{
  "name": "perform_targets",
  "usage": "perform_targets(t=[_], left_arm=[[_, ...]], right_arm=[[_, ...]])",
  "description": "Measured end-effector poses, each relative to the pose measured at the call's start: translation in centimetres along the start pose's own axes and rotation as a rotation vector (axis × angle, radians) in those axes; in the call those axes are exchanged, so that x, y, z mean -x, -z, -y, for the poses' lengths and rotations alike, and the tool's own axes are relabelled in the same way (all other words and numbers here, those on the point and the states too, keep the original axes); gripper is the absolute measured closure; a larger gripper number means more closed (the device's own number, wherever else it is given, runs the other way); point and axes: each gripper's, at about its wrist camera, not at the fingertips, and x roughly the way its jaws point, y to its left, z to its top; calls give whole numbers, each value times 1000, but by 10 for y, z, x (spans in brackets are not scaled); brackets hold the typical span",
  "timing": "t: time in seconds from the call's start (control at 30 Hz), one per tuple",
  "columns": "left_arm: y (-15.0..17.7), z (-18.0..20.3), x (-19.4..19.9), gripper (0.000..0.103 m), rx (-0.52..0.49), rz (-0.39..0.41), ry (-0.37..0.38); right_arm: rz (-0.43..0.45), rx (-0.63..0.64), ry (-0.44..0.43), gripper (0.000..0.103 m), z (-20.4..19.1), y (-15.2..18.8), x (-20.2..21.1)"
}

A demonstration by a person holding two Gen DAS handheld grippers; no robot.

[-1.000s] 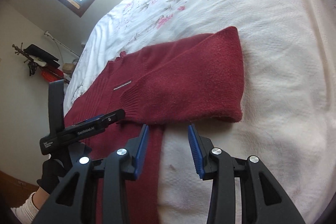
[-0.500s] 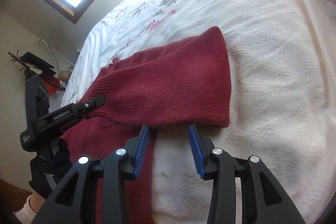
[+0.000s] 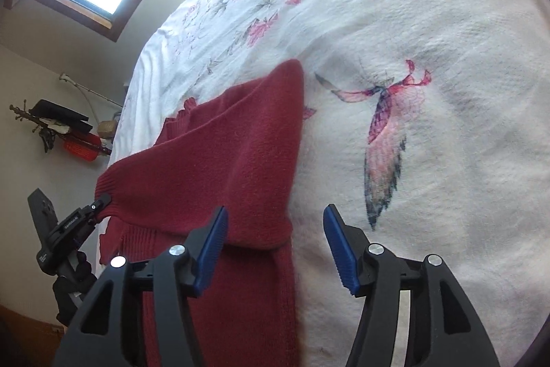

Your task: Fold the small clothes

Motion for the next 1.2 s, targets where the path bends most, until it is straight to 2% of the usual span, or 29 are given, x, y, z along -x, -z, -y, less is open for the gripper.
perform_targets(t=[0.07, 0.1, 0.13, 0.2, 0.27, 0.33, 0.4, 0.47, 0.6, 0.63, 0.73, 0.83, 0.97, 1.07, 1.2], left_arm=[[-1, -22, -2, 87, 7, -3, -25], [0, -30, -4, 87, 12, -12, -33], [1, -39, -7, 86, 20, -21, -39], [3, -50, -20, 85, 24, -49, -47], [7, -60, -33, 78, 17, -85, -57], [11, -72, -38, 71, 21, -101, -94], [14, -88, -32, 72, 43, -84, -134], [12, -101, -20, 72, 59, -54, -155], [5, -91, 5, 69, 14, -1, -120], [5, -83, 7, 64, -2, 4, -99], [8, -54, -1, 58, -54, -21, -51], [15, -40, -26, 55, -79, -78, -52], [25, -47, -56, 55, -47, -144, -83], [26, -49, -63, 55, -70, -140, -92], [25, -54, -55, 55, -58, -134, -65]], right_arm=[[-24, 19, -11, 49, -10, -3, -13], [-36, 30, -11, 57, -14, -3, -20], [-49, 34, 6, 73, -17, -3, -27], [-74, 37, 41, 83, -21, 0, -40], [-87, 31, 92, 83, -16, 1, -48], [-95, -9, 77, 84, -8, 1, -50], [-94, -34, 59, 84, -4, 1, -49], [-88, -9, 83, 83, -11, 1, -45], [-15, 99, 115, 75, -51, 4, -24], [-10, 116, 107, 70, -61, 5, -22], [-9, 155, 135, 63, -81, 7, -30], [-20, 186, 210, 62, -86, 10, -43], [-44, 153, 375, 63, -61, 11, -56], [-66, 70, 287, 64, -31, 10, -56], [-47, 37, 251, 63, -33, 10, -43]])
